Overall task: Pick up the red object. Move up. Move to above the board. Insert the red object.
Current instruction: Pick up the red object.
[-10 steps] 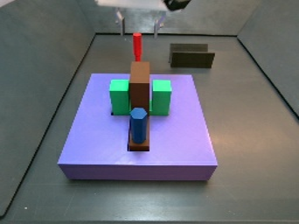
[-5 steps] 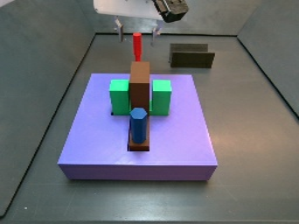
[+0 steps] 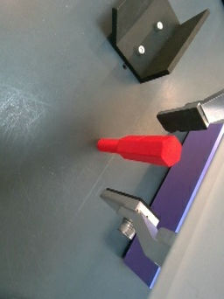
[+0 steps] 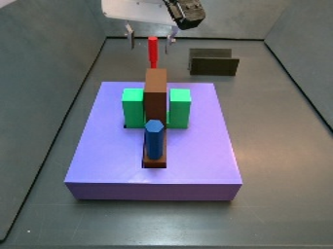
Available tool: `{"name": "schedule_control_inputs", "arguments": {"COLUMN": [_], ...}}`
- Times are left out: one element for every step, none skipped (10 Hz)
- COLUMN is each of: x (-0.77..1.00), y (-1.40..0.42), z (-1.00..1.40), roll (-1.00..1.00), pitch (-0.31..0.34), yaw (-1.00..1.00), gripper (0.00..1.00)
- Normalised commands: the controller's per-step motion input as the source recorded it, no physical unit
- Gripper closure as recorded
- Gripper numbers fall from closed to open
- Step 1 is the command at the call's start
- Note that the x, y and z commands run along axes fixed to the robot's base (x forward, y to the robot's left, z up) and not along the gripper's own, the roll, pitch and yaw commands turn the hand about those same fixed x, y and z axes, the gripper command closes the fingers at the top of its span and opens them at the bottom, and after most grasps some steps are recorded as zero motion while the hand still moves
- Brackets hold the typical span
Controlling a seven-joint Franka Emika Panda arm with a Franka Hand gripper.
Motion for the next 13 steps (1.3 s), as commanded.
{"name": "schedule_control_inputs", "arguments": {"x": [0.00, 0.00, 0.00, 0.00, 0.00, 0.00, 0.00, 0.00, 0.00, 0.00, 0.00, 0.00, 0.00], "y": [0.05, 0.00, 0.00, 0.00, 0.00, 0.00, 0.00, 0.00, 0.00, 0.00, 0.00, 0.00, 0.00], "z": [-0.02, 0.00, 0.00, 0.00, 0.00, 0.00, 0.00, 0.00, 0.00, 0.00, 0.00, 0.00, 0.00], "roll": [0.00, 0.00, 0.00, 0.00, 0.00, 0.00, 0.00, 0.00, 0.00, 0.00, 0.00, 0.00, 0.00], "pitch": [0.000, 0.000, 0.000, 0.000, 0.000, 0.000, 0.000, 0.000, 0.000, 0.000, 0.000, 0.000, 0.000], "yaw": [0.00, 0.00, 0.00, 0.00, 0.00, 0.00, 0.00, 0.00, 0.00, 0.00, 0.00, 0.00, 0.00], "gripper": [0.00, 0.00, 1.00, 1.00, 1.00, 1.00, 1.00, 1.00, 1.00, 1.00, 1.00, 1.00, 1.00]}}
